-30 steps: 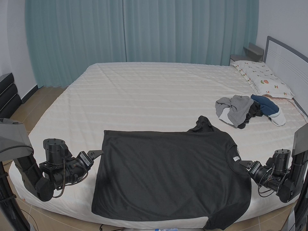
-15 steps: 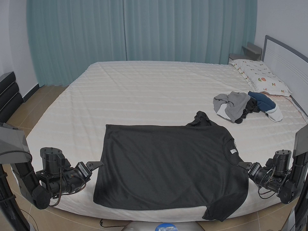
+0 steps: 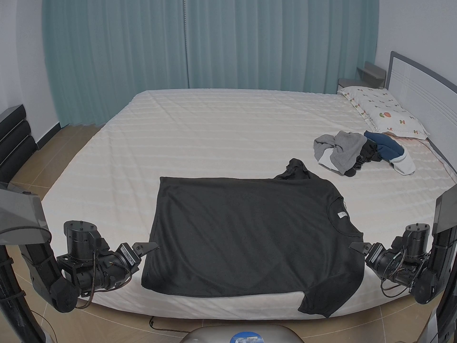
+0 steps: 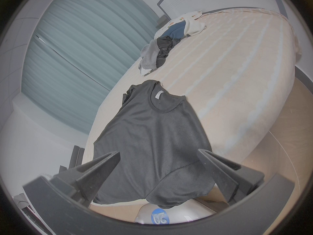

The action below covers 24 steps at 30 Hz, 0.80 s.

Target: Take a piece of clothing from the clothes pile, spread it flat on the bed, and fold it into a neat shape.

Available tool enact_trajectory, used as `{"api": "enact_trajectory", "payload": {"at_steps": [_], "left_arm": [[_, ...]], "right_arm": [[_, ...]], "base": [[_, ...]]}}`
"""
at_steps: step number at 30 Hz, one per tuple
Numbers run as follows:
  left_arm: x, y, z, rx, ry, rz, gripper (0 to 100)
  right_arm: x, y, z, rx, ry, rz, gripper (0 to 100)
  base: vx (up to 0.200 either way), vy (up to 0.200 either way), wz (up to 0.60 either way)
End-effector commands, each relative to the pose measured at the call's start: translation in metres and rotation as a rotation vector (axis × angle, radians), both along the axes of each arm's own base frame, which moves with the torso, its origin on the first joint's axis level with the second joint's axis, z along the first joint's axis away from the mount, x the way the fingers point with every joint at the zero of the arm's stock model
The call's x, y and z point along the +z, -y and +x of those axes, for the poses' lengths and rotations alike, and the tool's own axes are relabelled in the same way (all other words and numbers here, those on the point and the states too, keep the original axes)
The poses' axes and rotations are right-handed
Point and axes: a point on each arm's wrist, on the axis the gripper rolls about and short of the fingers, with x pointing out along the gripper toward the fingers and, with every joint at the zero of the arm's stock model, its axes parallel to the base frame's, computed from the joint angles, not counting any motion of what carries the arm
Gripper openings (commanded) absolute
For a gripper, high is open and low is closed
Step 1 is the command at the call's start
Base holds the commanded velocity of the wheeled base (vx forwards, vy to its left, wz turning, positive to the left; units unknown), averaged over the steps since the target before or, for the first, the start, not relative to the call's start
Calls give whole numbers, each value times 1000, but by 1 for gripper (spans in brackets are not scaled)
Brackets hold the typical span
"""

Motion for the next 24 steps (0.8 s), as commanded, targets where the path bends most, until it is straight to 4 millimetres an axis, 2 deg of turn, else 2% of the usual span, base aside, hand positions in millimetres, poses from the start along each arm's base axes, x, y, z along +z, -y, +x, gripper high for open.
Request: {"api": "enact_trajectory", "payload": {"at_steps": [1,11,18,24], "left_arm": [[-3,6,-1,-17,-14,-6,100],[-4,10,-1,-31,-16,-6,100],[8,4,6,-14,54,2,100],[11,-27,19,-35,122,74,100]], "right_arm": [[-3,-4,-4,15,-22,-4,100],[-9,-7,-4,28,-46,-8,100],[-9,-10,-4,44,-44,-8,100],[-11,-25,-7,107,-54,-10,100]], "base": [[0,-200,0],[0,-200,0],[0,0,0],[0,0,0]]}}
